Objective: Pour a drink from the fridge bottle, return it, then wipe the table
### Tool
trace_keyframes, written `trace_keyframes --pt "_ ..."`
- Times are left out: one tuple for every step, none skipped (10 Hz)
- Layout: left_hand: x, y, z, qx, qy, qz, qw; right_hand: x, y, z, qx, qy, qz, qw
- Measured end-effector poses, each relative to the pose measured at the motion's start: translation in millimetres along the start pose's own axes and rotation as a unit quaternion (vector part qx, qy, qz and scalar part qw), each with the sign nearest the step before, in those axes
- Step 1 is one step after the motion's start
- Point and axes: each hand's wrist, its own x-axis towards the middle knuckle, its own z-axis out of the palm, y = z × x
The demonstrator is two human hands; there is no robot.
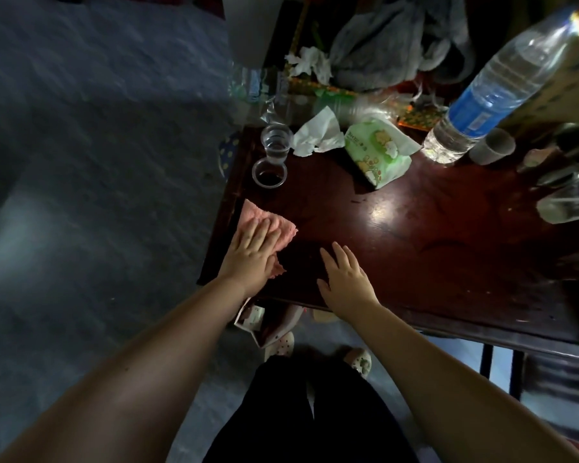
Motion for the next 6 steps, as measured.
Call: trace_keyframes --pt "-7.1 8.8 -13.2 -0.010 -0.037 -0.013 0.999 -5.2 6.9 -13.5 0.010 -0.009 0.001 1.000" --pt "-14.7 21.8 -38.3 -0.017 -0.099 -0.005 0.995 -17.2 16.8 -38.6 0.012 0.017 0.004 1.000" --pt "-15.6 37.0 -79.3 -0.002 -0.146 -0.018 0.989 -36.4 30.0 -79.2 -0.003 0.071 -0.009 0.997" --pt "-21.8 64.3 -139.6 0.054 -0.118 0.006 0.992 -69.4 39.6 -133.2 -0.028 0.131 -0.037 0.990" --pt "-49.0 109.5 -219.3 0.034 -0.018 0.019 0.999 -114.0 51.9 -194.8 -0.043 0.227 -0.077 0.970" --pt "-78.8 156.9 -283.6 0.002 0.072 0.086 0.994 -166.9 62.9 -249.8 -0.036 0.316 -0.100 0.943"
